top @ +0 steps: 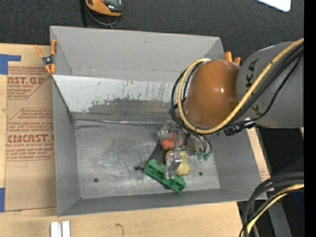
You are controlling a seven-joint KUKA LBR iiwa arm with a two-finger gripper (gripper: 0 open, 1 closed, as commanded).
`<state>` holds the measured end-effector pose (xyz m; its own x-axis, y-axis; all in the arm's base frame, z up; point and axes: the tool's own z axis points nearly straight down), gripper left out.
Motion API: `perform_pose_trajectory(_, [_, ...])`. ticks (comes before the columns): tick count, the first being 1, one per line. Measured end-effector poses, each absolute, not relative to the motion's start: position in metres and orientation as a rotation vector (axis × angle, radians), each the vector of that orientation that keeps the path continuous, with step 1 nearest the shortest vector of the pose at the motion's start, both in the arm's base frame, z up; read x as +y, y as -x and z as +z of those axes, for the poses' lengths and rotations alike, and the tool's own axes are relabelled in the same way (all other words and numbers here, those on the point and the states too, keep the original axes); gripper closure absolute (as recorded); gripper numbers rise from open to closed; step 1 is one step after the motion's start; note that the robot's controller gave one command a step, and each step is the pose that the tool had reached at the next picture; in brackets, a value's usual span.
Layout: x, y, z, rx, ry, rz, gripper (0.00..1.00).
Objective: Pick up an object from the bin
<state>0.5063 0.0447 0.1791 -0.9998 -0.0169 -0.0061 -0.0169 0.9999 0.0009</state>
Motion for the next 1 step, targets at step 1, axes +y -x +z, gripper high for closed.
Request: perform_pose_trajectory(1, [0.0094, -0.4946, 0.0971, 3.137, -0.002, 0.002, 0.0])
